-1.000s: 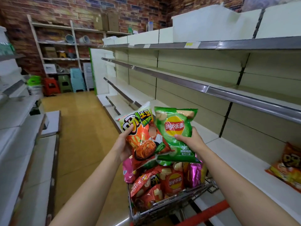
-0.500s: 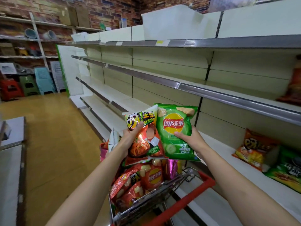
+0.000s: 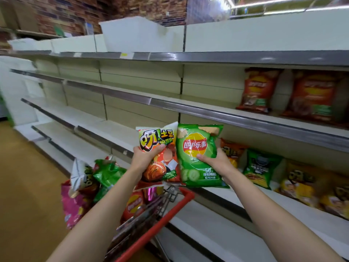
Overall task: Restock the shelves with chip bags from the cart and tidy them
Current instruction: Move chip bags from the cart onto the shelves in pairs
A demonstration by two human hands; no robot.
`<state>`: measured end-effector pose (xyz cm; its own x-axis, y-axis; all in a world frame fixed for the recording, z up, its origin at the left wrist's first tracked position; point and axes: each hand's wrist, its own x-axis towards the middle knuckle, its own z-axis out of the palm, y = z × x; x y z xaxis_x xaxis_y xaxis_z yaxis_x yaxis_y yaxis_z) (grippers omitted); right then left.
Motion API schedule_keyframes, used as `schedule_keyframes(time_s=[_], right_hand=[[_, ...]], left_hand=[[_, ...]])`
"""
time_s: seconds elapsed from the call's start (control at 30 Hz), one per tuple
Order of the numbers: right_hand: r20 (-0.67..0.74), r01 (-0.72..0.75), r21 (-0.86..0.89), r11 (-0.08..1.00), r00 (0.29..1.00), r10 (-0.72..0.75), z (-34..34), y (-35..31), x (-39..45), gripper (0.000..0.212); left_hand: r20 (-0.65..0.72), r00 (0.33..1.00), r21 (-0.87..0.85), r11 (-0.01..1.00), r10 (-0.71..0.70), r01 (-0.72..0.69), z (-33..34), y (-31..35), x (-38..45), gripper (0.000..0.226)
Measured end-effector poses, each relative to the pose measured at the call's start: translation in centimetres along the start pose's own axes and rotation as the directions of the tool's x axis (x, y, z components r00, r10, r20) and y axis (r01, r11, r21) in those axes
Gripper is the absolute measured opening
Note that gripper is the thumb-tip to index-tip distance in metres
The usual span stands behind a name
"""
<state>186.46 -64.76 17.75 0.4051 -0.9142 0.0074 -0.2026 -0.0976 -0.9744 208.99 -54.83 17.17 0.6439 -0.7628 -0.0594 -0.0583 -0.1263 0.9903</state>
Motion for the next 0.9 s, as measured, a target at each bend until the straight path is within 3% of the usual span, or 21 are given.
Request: schedule_keyframes(time_s=[0.07,0.2,0.3,0.43,0.9], right_hand=[[-0.012,0.001,-0.013,1.000,1.000,-0.001,-2.0,0.4,-1.5,0.088],[-0.042,-0.023,-0.022,0.999,0.999,0.022,-5.9,0.9,-4.3,0.072],[-0.081,-0.019,-0.028,0.999,0.997,0.017,-8.3,1.9,-6.2,0.096],[-0.119,-0.052,-0.001,0.999,0.992,0.052,-10.5,2.4,-9.6,0.063],[-0.240,-0.034,0.014,0.999,0.970,0.037,-17.2,4.9,-18.9,0.052]], left_hand=[[-0.020,0.999,0.038,0.999,0.033,-0.032,1.5,0.1,-1.2,0.090],[0.016,0.999,0.062,0.997,0.048,-0.049,4.2,0.2,-4.0,0.088],[0.059,0.997,0.089,0.994,0.055,-0.061,6.3,0.3,-6.5,0.086],[0.102,0.993,0.116,0.991,0.061,-0.072,8.4,0.4,-9.8,0.090],[0.206,0.978,0.138,0.989,0.013,-0.043,13.2,-0.3,-17.7,0.101]])
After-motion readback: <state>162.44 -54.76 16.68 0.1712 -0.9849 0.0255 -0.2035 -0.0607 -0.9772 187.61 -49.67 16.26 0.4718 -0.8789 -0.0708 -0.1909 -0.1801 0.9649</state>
